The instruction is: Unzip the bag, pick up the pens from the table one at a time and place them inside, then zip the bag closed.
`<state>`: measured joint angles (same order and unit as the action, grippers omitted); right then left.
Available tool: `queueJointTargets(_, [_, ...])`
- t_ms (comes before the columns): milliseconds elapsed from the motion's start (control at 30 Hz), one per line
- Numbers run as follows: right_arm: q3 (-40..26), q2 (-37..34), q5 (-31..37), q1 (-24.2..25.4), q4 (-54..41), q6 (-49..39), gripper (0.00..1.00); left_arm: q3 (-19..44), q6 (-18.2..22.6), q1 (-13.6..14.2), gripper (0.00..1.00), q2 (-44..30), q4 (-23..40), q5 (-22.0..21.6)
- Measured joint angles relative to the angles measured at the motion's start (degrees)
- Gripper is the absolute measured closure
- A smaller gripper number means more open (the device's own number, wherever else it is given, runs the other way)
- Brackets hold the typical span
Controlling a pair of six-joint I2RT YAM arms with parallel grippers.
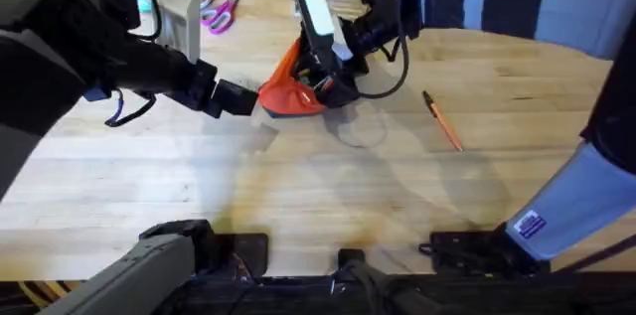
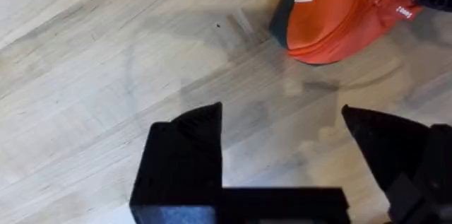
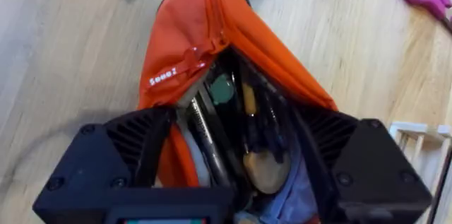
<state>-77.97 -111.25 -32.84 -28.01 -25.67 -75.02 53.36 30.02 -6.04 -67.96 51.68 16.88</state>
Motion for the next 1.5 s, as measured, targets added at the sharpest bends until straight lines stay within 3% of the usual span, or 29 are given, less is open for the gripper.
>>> queueJointTargets(267, [0.02,5.52,0.25,0.26,-6.41,2.01,0.005,0.00,0.00,0.00,0.007,0.00,0.00,0.00])
queueJointTargets(633, [0.00,27.38,8.40,9.25,-15.03,26.53,0.005,0.00,0.00,0.00,0.008,0.00,0.00,0.00])
queueJointTargets(800, [0.00,28.94,10.31,10.11,-20.06,32.93,0.005,0.00,0.00,0.00,0.007,0.00,0.00,0.00])
queueJointTargets(967, [0.00,28.88,19.09,11.20,-23.07,40.61,0.005,0.00,0.00,0.00,0.008,0.00,0.00,0.00])
queueJointTargets(1233, [0.60,28.90,27.63,17.57,-27.83,51.79,0.005,0.00,0.00,0.00,0.007,0.00,-0.04,0.00])
queueJointTargets(1267, [5.17,28.88,28.83,21.37,-27.61,56.07,0.005,0.00,0.00,0.00,0.007,0.00,-0.04,0.00])
queueJointTargets(1400, [12.63,28.88,29.08,21.79,-25.20,58.24,0.005,0.00,0.00,0.00,0.007,0.00,-0.04,0.00])
queueJointTargets(1433, [18.32,28.88,29.18,21.55,-21.35,59.24,0.005,0.00,0.00,0.00,0.008,0.00,-0.04,0.00])
queueJointTargets(1500, [21.84,28.88,29.24,21.55,-18.45,59.81,0.005,0.00,0.00,0.00,0.008,0.00,-0.04,0.00])
